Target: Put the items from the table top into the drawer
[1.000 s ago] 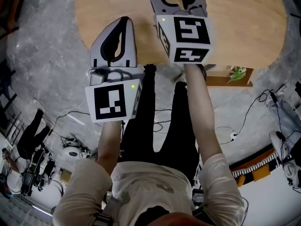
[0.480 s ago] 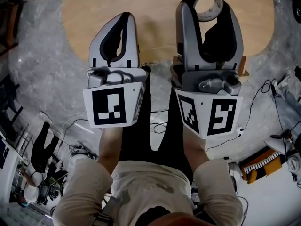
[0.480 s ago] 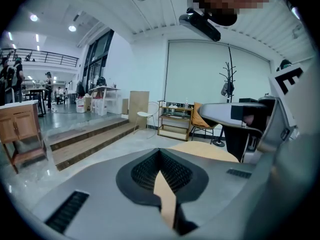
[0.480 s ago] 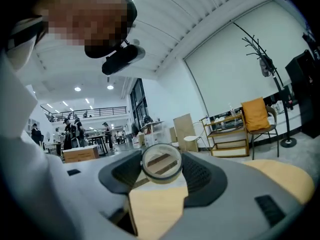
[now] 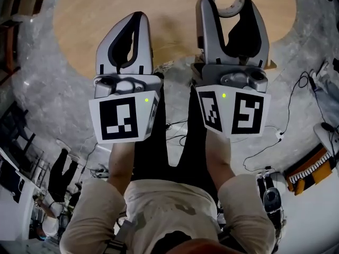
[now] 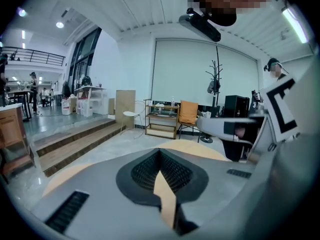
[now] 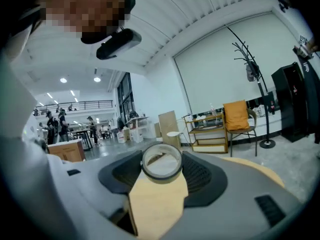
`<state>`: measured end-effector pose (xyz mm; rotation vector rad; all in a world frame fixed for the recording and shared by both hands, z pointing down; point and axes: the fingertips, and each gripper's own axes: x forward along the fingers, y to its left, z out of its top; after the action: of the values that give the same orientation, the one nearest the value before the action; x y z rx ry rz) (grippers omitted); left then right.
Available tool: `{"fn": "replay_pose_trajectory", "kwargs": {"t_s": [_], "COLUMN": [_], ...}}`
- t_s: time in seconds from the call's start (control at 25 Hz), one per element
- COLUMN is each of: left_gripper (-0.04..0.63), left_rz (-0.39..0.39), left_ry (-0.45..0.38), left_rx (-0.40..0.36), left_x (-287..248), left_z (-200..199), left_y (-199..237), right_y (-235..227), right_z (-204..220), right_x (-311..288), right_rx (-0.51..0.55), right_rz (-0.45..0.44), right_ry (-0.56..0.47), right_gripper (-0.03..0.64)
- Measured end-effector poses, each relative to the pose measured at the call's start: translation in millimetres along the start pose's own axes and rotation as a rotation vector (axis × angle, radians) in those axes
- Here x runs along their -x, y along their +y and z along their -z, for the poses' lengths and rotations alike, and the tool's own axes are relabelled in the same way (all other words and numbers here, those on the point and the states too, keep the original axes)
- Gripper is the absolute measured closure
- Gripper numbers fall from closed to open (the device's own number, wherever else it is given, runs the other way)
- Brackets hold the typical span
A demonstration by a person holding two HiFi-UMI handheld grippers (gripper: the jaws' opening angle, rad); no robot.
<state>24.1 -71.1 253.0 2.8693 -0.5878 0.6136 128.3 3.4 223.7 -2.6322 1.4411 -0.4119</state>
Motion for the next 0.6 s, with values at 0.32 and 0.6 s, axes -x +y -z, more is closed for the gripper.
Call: {"fn": "replay_pose_trajectory", "kwargs": {"t_s": [0.32,0.6], "left_gripper": [0.588,0.588], "left_rz": [0.095,0.197], "left_ry": [0.069,0.102], "left_rx": [-0.043,-0.103], "left_x": [-17,-39], "left_z": [22,30], "left_y": [-64,-132], "right_y": [-142,-195], "right_z": [146,284], "right_x": [92,156], "right_rx": [0.024,-0.031], "right_rz": [0.286,0.283], "right_ry": [0.331,0.632], "right_gripper": [0.353,0.353]}}
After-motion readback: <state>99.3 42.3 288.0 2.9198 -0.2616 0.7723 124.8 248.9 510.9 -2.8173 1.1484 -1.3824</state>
